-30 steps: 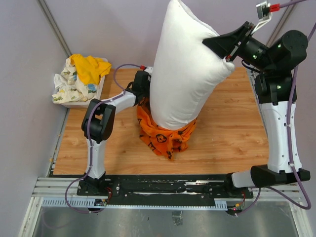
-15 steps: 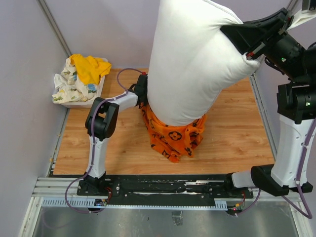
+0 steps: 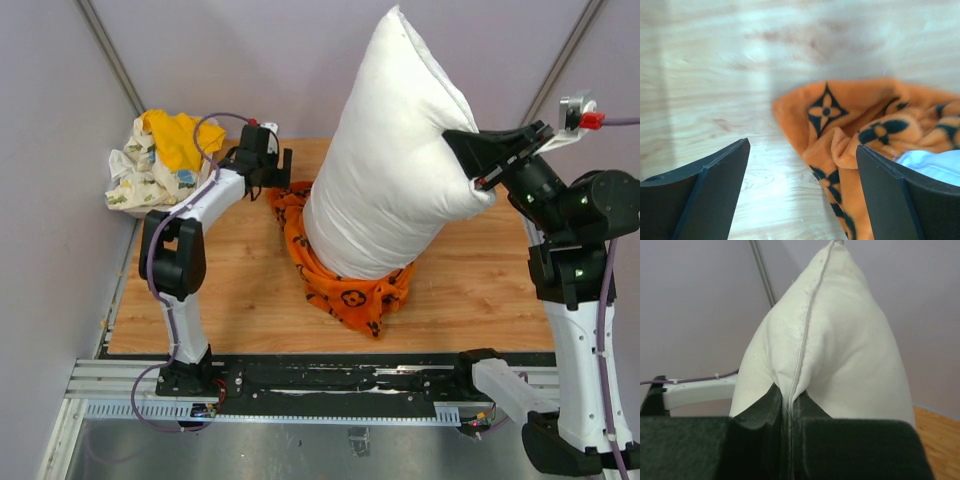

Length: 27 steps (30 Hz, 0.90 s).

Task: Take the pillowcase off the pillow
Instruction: Remove the pillow from the pillowcase.

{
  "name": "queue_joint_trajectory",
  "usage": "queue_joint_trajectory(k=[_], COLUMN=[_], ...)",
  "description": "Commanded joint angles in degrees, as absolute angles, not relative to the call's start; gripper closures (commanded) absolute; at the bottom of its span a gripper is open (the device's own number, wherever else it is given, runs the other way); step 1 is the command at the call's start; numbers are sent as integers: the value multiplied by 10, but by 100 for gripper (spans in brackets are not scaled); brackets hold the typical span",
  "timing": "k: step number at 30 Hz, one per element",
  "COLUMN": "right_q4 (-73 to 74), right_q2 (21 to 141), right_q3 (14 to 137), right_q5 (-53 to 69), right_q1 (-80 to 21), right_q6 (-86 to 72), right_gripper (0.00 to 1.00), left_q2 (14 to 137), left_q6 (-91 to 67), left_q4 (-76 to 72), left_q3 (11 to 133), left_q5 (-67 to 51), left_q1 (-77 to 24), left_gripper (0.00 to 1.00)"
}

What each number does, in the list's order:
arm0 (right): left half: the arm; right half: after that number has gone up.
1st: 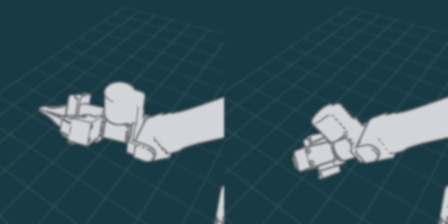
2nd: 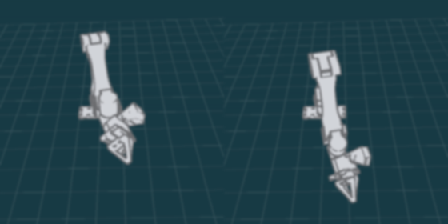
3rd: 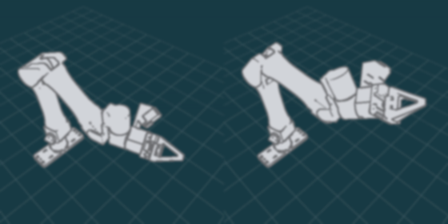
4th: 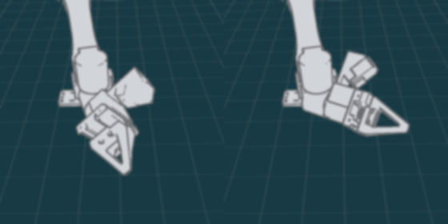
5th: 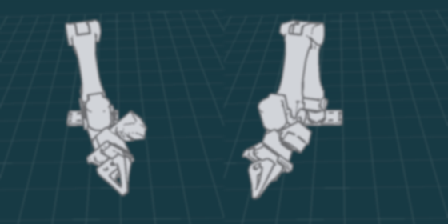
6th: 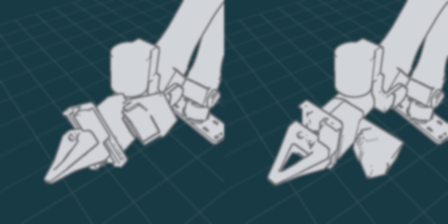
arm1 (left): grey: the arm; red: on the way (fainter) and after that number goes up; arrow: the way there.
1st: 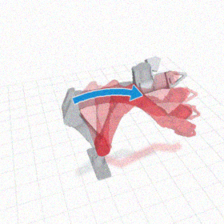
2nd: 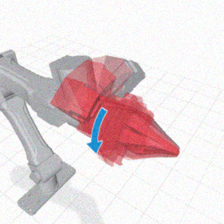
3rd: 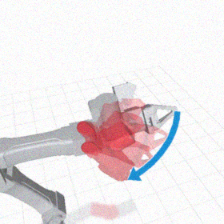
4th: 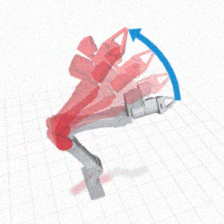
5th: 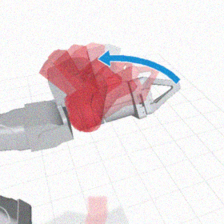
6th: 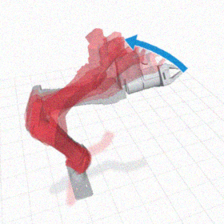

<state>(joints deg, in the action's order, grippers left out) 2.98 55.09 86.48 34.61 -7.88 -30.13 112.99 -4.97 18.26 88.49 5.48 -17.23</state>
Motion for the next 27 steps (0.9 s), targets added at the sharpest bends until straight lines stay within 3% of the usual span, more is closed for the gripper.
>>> queue_joint_trajectory(k=[1, 5, 11, 16, 22, 27], right_q4=[-38, 6, 22, 33, 217, 297], right_q2=[482, 445, 453, 498, 529, 534], right_q3=[742, 640, 516, 486, 546, 566], right_q5=[254, 146, 28, -20, -193, -251], right_q1=[-82, -81, -82, -82, -100, -107], right_q6=[-264, -258, -362, -470, -583, -631], right_gripper=[99, 99, 99, 99, 99, 99], left_q2=[1022, 954, 812, 753, 685, 699], left_q6=[-41, -51, -38, 42, 35, 23], left_q4=[204, 191, 106, 66, -29, -115], left_q3=[930, 913, 801, 733, 604, 519], left_q5=[96, 145, 116, 189, 258, 287], left_q1=[-168, -169, -203, -341, -491, -627], left_gripper=[5, 1, 1, 1, 0, 1])
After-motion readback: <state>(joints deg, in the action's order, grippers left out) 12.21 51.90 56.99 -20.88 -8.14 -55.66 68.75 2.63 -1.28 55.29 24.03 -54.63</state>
